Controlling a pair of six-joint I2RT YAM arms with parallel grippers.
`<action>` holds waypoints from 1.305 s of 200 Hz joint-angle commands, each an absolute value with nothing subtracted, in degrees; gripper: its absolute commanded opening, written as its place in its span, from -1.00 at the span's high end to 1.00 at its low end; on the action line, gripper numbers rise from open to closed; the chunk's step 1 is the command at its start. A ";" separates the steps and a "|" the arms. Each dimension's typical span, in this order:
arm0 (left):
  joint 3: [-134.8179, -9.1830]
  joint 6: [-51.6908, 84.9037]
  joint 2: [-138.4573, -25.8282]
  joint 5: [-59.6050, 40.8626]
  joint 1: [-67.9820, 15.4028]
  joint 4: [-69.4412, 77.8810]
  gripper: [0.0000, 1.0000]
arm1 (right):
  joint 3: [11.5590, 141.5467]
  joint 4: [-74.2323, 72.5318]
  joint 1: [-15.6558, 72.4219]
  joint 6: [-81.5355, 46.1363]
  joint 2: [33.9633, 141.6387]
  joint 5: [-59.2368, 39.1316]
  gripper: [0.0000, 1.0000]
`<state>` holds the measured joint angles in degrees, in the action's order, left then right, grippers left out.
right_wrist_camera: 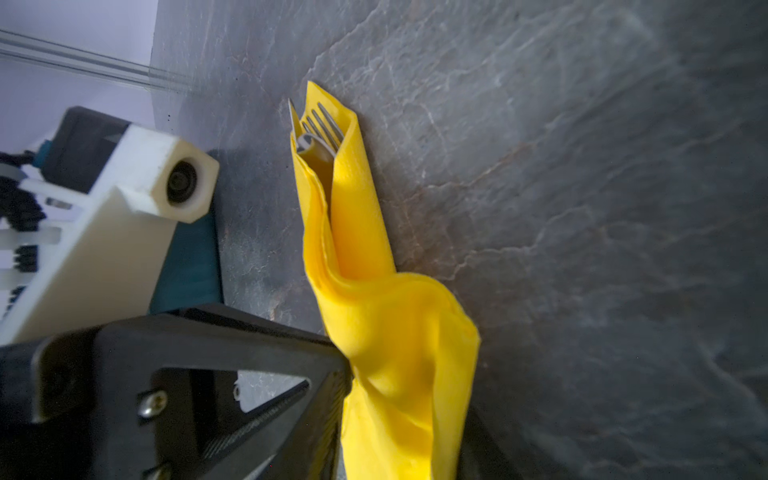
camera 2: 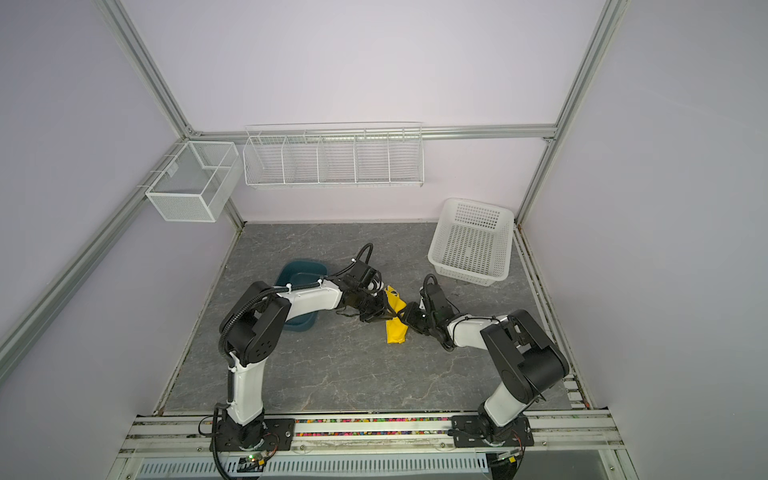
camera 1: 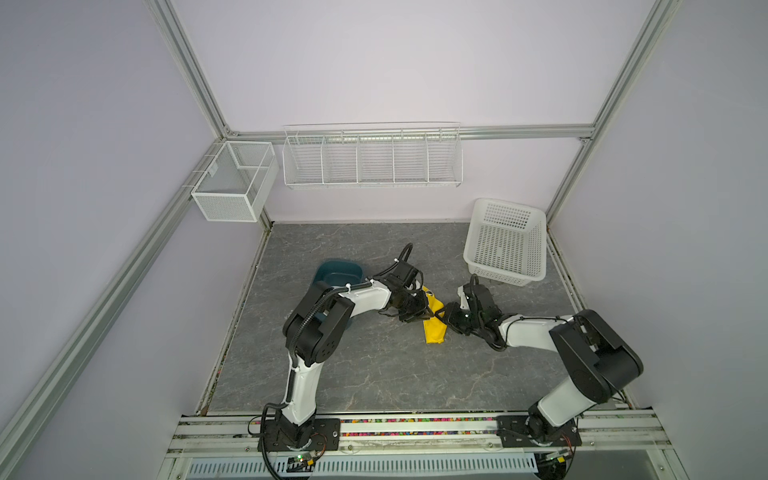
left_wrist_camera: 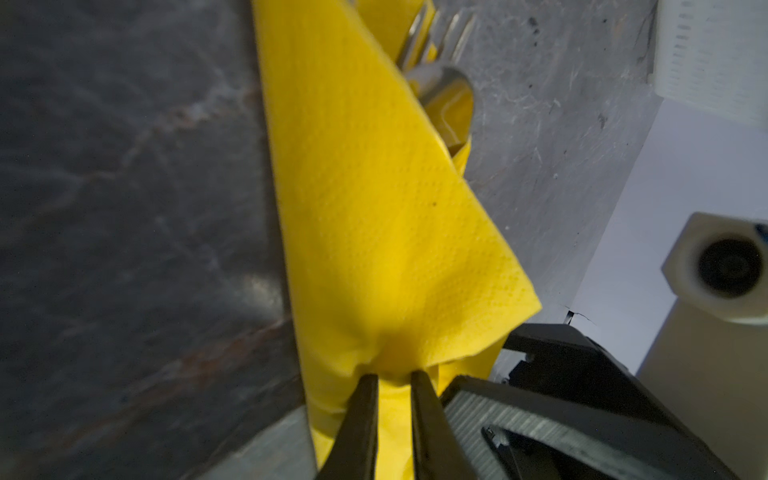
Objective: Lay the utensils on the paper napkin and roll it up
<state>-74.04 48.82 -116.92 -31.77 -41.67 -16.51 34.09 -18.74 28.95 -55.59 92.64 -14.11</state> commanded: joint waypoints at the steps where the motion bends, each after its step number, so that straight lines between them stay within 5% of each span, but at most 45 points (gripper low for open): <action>1: -74.84 48.22 -118.25 -30.22 -42.19 -18.62 0.65 | 32.29 -19.46 28.52 -55.21 89.61 -12.55 0.23; 53: -75.06 48.12 -118.43 -30.06 -42.19 -18.90 0.65 | 25.16 -27.93 28.34 -59.71 83.72 -10.40 0.08; 205: -74.10 48.51 -117.83 -29.43 -42.19 -18.18 0.66 | 30.33 -29.35 30.14 -51.76 98.08 -15.19 0.07; 261: -69.40 51.17 -114.16 -29.15 -42.19 -10.28 0.67 | 31.55 -25.32 30.32 -50.09 97.75 -15.26 0.54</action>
